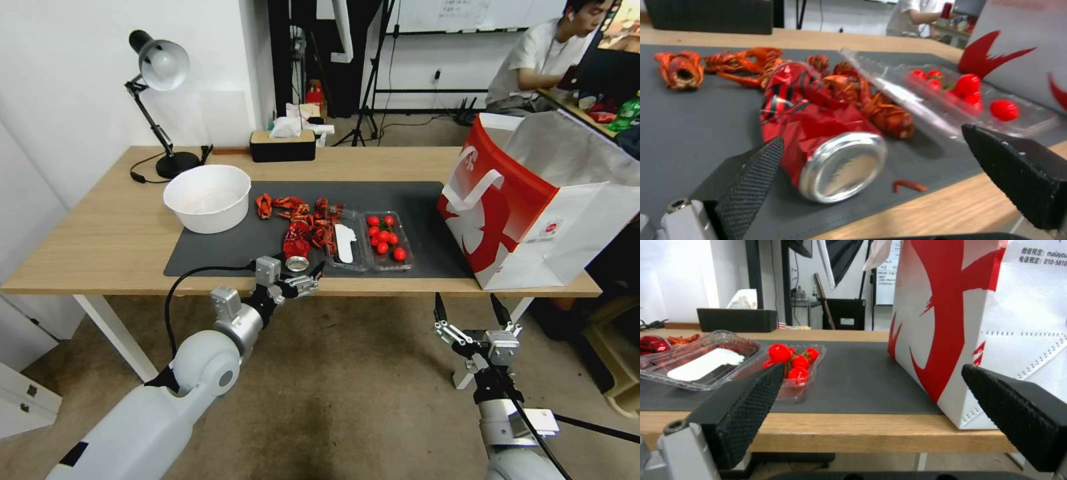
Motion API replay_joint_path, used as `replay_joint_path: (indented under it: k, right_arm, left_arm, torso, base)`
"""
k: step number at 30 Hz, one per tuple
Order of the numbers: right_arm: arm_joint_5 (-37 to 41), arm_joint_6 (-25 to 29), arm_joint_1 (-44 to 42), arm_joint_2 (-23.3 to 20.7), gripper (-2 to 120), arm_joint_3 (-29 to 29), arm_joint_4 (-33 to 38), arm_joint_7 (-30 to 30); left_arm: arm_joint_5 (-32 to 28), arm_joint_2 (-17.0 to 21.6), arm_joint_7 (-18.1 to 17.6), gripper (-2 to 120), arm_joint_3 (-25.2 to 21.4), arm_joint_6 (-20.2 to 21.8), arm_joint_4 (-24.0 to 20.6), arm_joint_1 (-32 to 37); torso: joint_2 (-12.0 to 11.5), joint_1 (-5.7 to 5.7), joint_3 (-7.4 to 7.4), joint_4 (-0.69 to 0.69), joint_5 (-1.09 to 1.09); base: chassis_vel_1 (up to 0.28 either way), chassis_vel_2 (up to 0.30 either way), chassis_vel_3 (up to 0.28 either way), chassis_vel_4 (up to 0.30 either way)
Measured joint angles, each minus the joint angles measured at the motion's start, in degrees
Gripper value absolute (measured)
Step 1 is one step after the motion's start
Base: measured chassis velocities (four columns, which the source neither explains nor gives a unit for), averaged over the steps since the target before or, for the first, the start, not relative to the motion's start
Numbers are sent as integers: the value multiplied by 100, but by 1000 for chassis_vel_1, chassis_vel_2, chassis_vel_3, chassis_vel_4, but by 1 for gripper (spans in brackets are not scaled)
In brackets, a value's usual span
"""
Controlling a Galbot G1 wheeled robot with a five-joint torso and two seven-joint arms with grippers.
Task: Pick up the trash from the table and place it into the takeout bag.
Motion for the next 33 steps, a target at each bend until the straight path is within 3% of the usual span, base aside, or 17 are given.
replay_joint_path:
  k: [8,11,18,22,33]
  right_arm:
    - [5,2,18,-5,100,9,-17,5]
    - [11,6,22,-9,100,16,-30,6]
    - [18,7,65,-9,100,14,-44,12]
    - [16,7,54,-4,100,11,-47,13]
    - [-3,16,21,3,100,10,-25,13]
  left_arm:
    - [65,-73,-153,98,79,70,186,-193]
    - [93,-66,-225,91,87,157,236,-227]
    - [113,-58,-248,62,88,235,252,-202]
    - [129,-55,-235,53,76,215,222,-164]
    - [132,36,-189,53,27,190,-16,-147]
  torso:
    - [0,0,0,0,0]
    - [0,0,0,0,0]
    - [0,0,-1,0,0]
    - [0,0,-1,0,0]
    - [0,0,-1,0,0]
  base:
    - [0,0,0,0]
    - [0,0,0,0]
    - [0,0,0,0]
    - [0,0,0,0]
    - [0,0,0,0]
